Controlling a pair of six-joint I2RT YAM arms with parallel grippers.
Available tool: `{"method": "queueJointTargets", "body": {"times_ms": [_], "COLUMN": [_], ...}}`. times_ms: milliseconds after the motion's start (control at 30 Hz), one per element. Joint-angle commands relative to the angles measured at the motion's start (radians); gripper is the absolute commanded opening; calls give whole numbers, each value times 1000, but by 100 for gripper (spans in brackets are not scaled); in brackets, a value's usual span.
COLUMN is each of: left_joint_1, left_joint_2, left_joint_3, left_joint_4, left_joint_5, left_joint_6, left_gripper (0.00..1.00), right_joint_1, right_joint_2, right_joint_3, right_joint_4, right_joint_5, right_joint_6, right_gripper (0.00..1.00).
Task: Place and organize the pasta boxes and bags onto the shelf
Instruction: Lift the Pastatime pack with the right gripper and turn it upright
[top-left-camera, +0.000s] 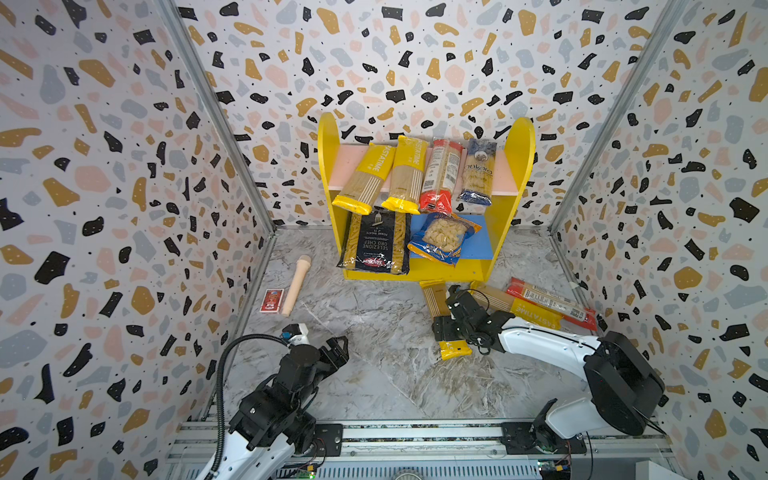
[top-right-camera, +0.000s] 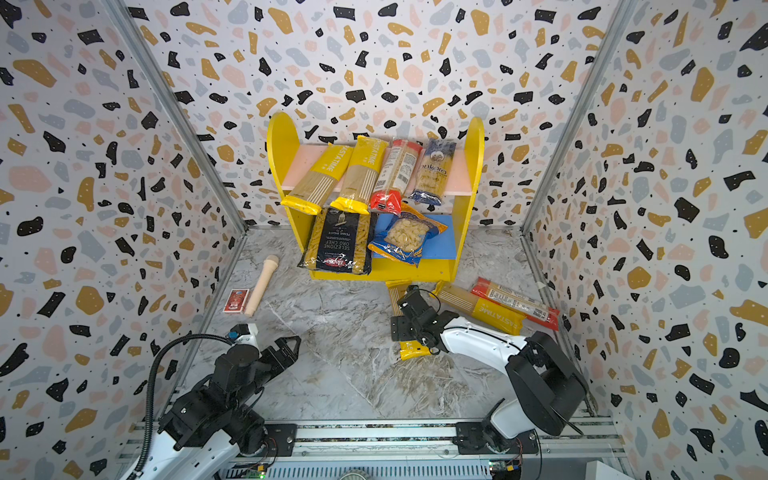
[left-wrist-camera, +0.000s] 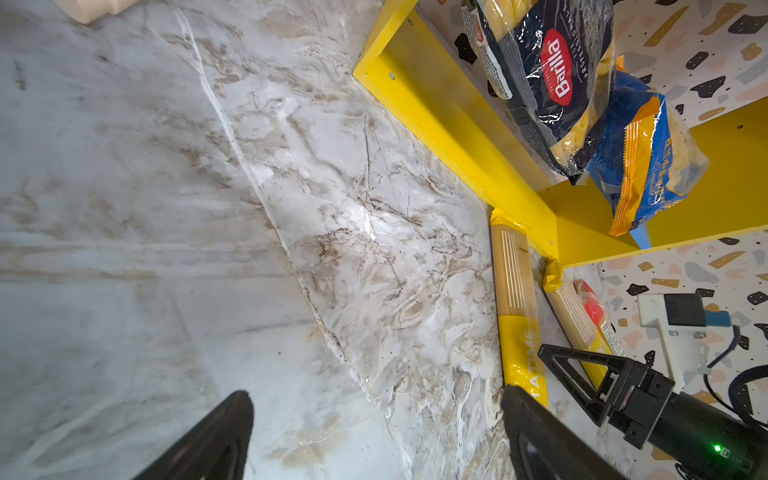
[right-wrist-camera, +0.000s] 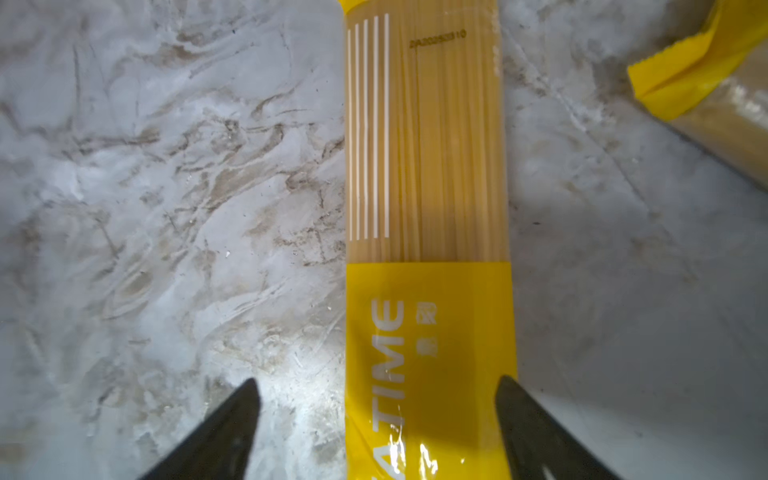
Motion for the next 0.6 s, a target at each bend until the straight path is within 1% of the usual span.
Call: {"method": "queueJointTargets", "body": {"times_ms": [0, 100, 200, 433, 567], "left_joint_1": [7, 7, 7, 7, 7], "left_joint_2": [2, 3, -4, -8, 5], "left_joint_3": [-1, -3, 1, -5, -10], "left_joint_4": [44, 45, 34, 45, 63], "left_joint_5": [8, 8, 8, 10, 18], "left_joint_6": [19, 19, 22, 22, 22], "left_gripper": [94, 94, 94, 94, 94], "right_joint_1": [45, 42, 42, 34, -1], "right_joint_2": [39, 81, 115, 91, 113], "right_joint_3": [46, 45, 52, 23, 8], "right_joint_4": [-118, -100, -113, -109, -83], "right_joint_5": [117, 112, 135, 152, 94], "right_joint_6": [-6, -7, 8, 6, -17], "right_gripper": [98, 98, 98, 98, 98]}}
